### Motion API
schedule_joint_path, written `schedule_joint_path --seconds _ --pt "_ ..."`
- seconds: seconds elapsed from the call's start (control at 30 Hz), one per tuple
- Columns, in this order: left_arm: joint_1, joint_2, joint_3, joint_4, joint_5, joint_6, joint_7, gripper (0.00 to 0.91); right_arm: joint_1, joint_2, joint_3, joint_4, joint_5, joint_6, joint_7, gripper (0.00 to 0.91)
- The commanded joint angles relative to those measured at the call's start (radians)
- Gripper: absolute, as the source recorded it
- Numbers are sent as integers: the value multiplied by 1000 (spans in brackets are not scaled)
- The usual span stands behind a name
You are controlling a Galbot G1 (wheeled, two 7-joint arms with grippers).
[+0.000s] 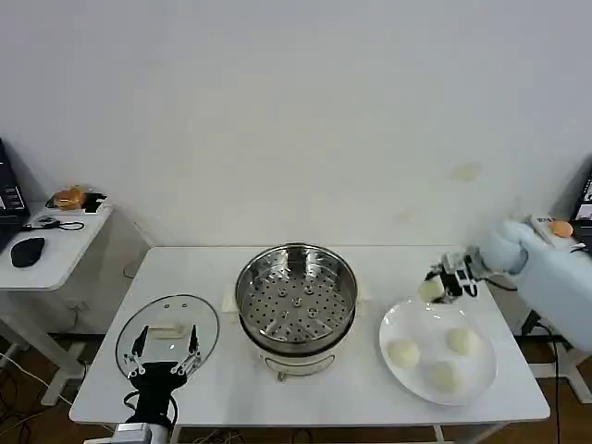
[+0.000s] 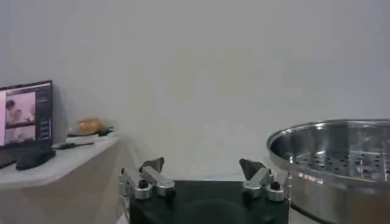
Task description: Take steamed baozi put them in steamer then cover it.
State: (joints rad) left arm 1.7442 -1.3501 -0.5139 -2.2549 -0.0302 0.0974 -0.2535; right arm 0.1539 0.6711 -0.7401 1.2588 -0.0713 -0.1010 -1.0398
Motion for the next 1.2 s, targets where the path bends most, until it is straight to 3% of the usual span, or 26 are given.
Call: schedule_joint_path --seconds 0.03,0.3,0.7,1.0,1.2 --pt "0 0 -2 -1 -3 0 0 907 331 161 -193 5 139 -12 19 635" --pt "3 -4 -15 0 -12 -1 0 907 377 398 -267 -9 217 -22 47 645" --pt "0 -1 -36 -1 -17 0 1 907 311 488 -388 44 199 98 31 645" --pt "-1 -7 -44 5 -17 0 0 907 235 546 -401 -48 -103 321 49 635" --pt "-4 -9 -49 11 -21 -1 0 907 201 555 -391 -98 -197 400 74 645"
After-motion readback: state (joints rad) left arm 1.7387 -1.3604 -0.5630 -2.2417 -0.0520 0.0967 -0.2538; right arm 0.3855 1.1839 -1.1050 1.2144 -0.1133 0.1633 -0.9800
